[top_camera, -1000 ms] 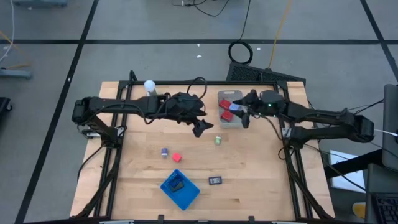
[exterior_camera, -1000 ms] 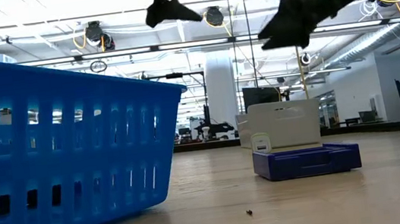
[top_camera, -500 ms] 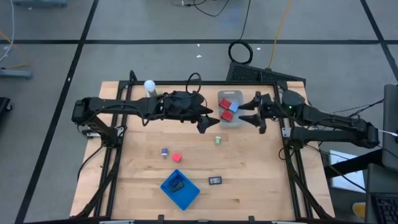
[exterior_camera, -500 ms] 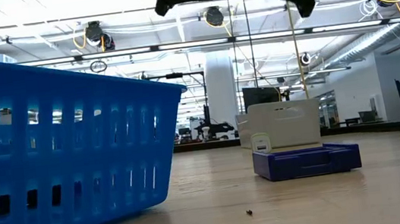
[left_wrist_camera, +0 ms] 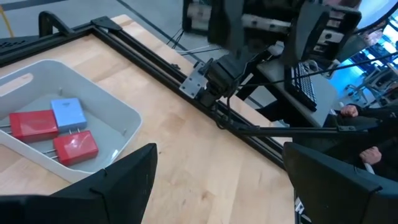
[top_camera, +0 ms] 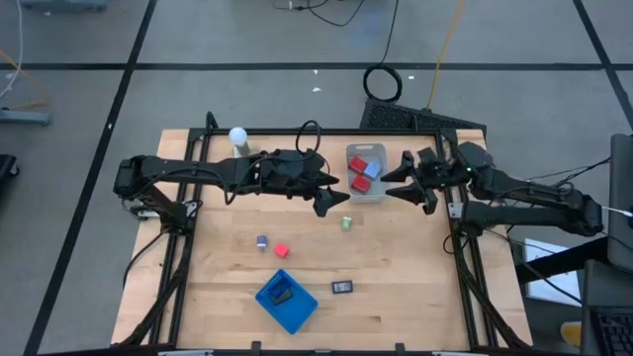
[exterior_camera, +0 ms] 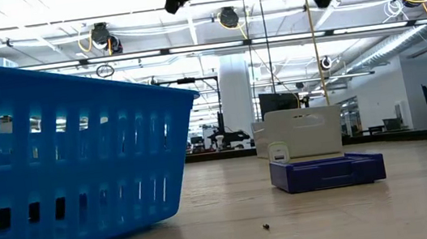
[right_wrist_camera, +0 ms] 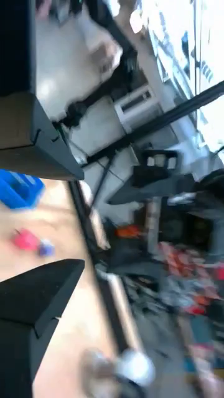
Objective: Pick & Place Office items
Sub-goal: Put the green charger adapter into the gray bin
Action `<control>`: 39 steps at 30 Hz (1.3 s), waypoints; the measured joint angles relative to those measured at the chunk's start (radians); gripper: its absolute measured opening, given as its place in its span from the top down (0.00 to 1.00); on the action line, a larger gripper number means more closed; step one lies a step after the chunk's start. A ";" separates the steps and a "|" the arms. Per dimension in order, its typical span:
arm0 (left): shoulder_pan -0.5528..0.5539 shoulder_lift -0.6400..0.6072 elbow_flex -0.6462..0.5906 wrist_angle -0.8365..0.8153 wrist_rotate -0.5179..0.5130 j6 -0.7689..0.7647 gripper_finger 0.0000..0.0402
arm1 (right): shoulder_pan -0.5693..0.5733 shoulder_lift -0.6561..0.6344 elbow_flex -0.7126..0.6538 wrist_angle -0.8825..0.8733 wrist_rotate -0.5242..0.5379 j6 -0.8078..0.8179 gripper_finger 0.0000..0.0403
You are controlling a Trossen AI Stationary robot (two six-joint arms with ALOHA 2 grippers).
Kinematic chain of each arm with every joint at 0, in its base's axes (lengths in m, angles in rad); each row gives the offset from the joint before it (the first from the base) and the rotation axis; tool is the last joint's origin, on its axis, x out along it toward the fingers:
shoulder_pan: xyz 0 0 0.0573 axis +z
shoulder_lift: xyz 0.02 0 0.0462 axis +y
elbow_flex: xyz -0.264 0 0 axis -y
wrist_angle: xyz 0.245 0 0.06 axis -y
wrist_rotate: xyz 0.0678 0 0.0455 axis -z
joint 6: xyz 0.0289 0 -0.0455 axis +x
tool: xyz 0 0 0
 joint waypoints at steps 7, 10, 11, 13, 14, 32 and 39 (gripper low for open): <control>0.000 0.000 0.000 -0.009 0.001 0.023 0.13 | 0.001 0.081 0.092 -0.076 -0.061 0.074 0.50; 0.000 0.000 0.000 -0.024 0.008 0.026 0.13 | 0.001 0.137 0.198 -0.232 -0.051 0.008 0.50; 0.000 -0.005 0.000 -0.037 0.009 0.026 0.13 | 0.001 0.159 0.239 -0.295 -0.050 -0.014 0.50; 0.000 -0.017 -0.001 -0.062 0.010 0.033 0.13 | 0.002 0.211 0.330 -0.417 -0.043 -0.055 0.50; 0.000 -0.026 -0.001 -0.048 0.017 0.047 0.13 | 0.007 0.236 0.376 -0.485 -0.022 -0.073 0.50; 0.003 -0.364 0.001 -0.361 -0.053 0.269 0.13 | 0.262 0.777 0.965 -1.167 0.399 -0.136 0.50; 0.003 -0.434 -0.001 -0.460 -0.053 0.315 0.13 | 0.300 1.000 1.110 -1.221 0.389 -0.043 0.50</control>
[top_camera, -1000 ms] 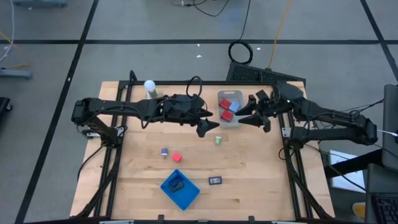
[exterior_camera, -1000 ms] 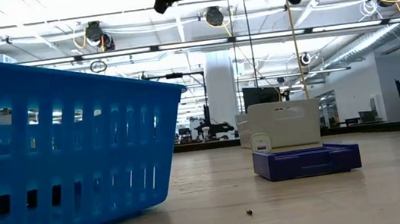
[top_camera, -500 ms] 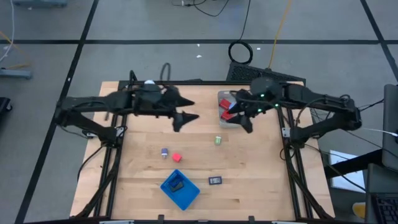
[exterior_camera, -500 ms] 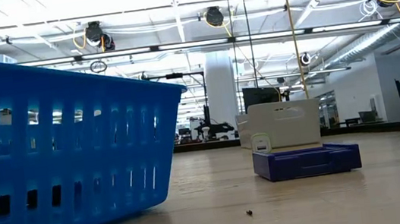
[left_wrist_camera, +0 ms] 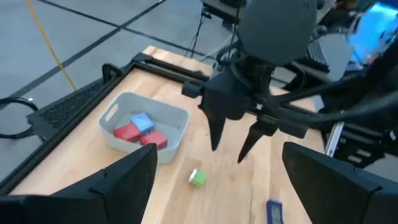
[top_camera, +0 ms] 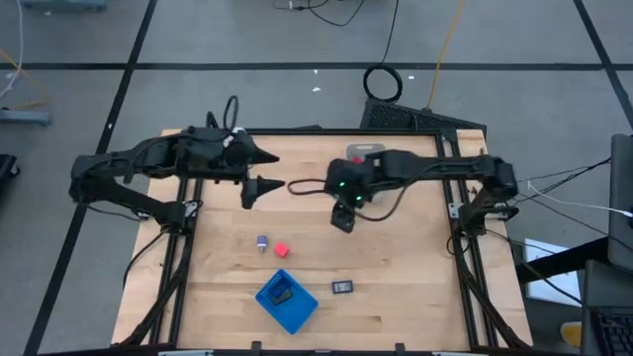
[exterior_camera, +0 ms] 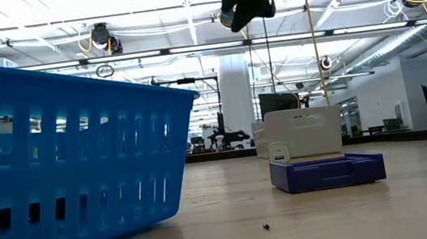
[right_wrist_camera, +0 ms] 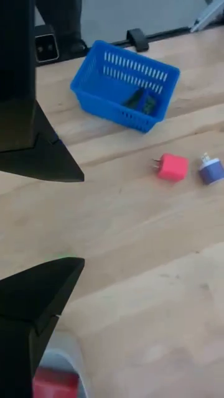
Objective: Pick & Place Office items
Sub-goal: Put the green charger adapter into the gray bin
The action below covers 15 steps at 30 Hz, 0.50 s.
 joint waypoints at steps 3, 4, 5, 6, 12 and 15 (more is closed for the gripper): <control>0.000 -0.037 0.001 -0.018 0.000 0.013 0.13 | 0.012 0.058 0.061 -0.050 0.008 0.054 0.50; 0.000 -0.053 0.001 -0.038 0.000 0.020 0.13 | 0.015 0.069 0.072 -0.050 0.009 0.085 0.50; 0.000 -0.065 0.000 -0.050 0.000 0.023 0.13 | 0.016 0.078 0.079 -0.053 0.015 0.120 0.50; 0.000 -0.074 0.001 -0.045 -0.001 0.023 0.13 | 0.016 0.085 0.080 -0.057 0.029 0.162 0.50; 0.023 -0.139 0.002 -0.066 -0.004 0.068 0.13 | 0.014 0.089 0.079 -0.066 0.108 0.417 0.50; 0.043 -0.150 0.002 -0.081 -0.002 0.091 0.13 | 0.015 0.089 0.078 -0.067 0.138 0.487 0.50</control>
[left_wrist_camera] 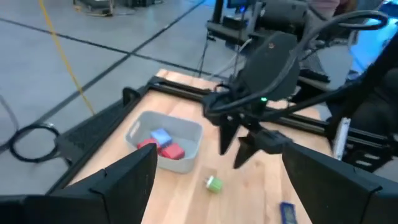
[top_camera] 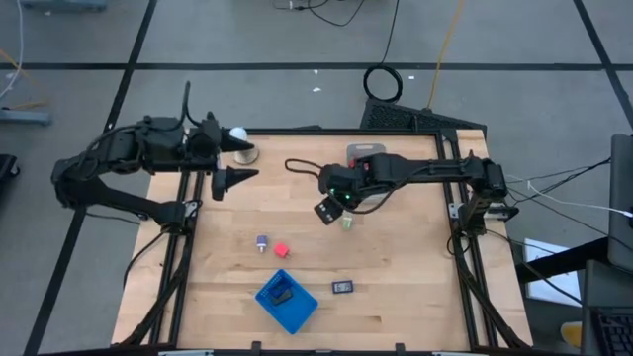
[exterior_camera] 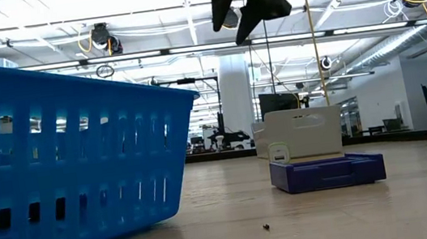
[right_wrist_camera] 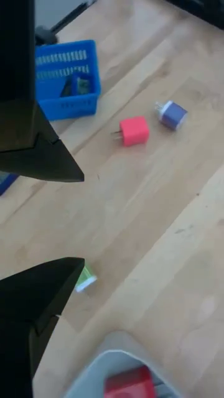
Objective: Pick & Place Office items
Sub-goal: Put the green charger adapter into the gray bin
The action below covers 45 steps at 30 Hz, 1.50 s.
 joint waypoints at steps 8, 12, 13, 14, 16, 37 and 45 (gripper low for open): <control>0.036 -0.005 0.000 -0.047 0.002 0.010 0.13 | 0.022 0.000 -0.001 0.002 0.000 0.196 0.50; 0.036 -0.005 0.000 -0.053 0.002 0.018 0.13 | 0.039 0.020 -0.001 -0.004 0.017 0.323 0.50; 0.036 -0.005 0.000 -0.053 0.003 0.021 0.13 | 0.043 0.023 -0.002 -0.012 0.023 0.356 0.50; 0.036 -0.004 0.000 -0.053 0.003 0.024 0.13 | 0.046 0.025 -0.003 -0.013 0.023 0.384 0.50; 0.036 -0.003 0.000 -0.053 0.003 0.025 0.13 | 0.047 0.046 -0.004 0.011 0.022 0.446 0.50; 0.036 0.023 -0.001 -0.069 0.043 0.075 0.13 | 0.017 0.133 -0.235 0.020 -0.006 0.610 0.50; 0.036 0.022 -0.001 -0.122 0.203 0.111 0.13 | -0.041 0.132 -0.279 0.107 -0.005 0.759 0.50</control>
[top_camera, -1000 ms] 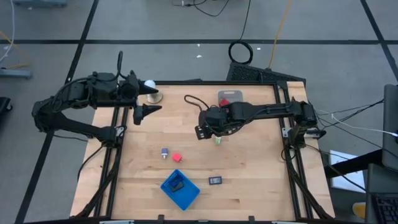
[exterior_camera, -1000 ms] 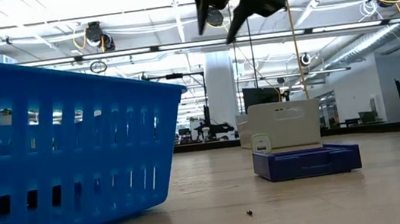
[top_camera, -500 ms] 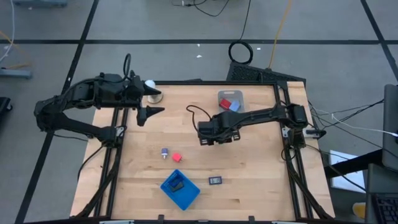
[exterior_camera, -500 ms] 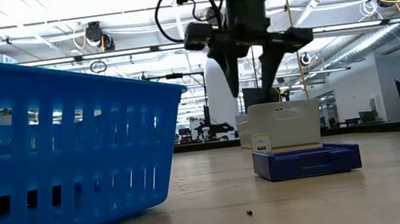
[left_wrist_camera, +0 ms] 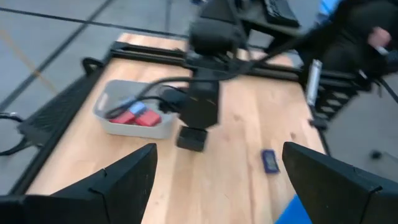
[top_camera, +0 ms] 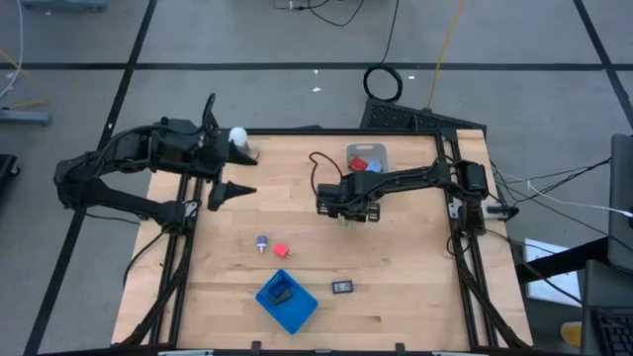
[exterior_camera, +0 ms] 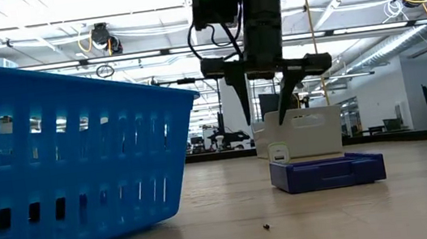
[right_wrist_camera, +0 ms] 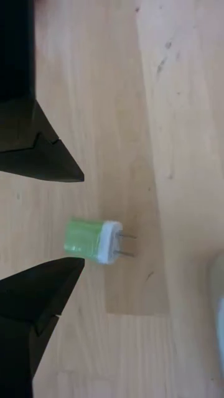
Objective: Pick & Place Office items
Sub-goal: Put the green charger adapter into the gray bin
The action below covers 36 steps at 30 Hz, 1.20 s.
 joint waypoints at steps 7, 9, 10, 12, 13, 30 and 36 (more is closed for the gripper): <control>0.000 0.000 0.000 -0.011 0.019 0.010 0.13 | -0.013 0.000 0.000 -0.023 0.005 0.020 0.50; 0.000 0.000 0.000 -0.010 0.020 0.010 0.13 | -0.013 0.000 0.000 -0.031 0.004 0.020 0.50; 0.000 0.000 0.000 -0.011 0.020 0.010 0.13 | -0.013 0.000 -0.002 -0.028 0.005 0.020 0.50; 0.000 0.000 0.000 -0.011 0.020 0.010 0.13 | -0.012 0.000 -0.022 0.001 0.003 0.020 0.50; 0.000 0.000 0.000 -0.010 0.020 0.010 0.13 | -0.012 0.000 -0.034 0.016 0.002 0.020 0.50; 0.000 0.000 0.000 -0.002 0.013 0.009 0.13 | -0.004 0.000 -0.144 0.183 -0.003 0.012 0.50; 0.000 0.000 0.000 -0.002 0.010 0.010 0.13 | 0.024 0.000 -0.145 0.187 -0.001 0.012 0.50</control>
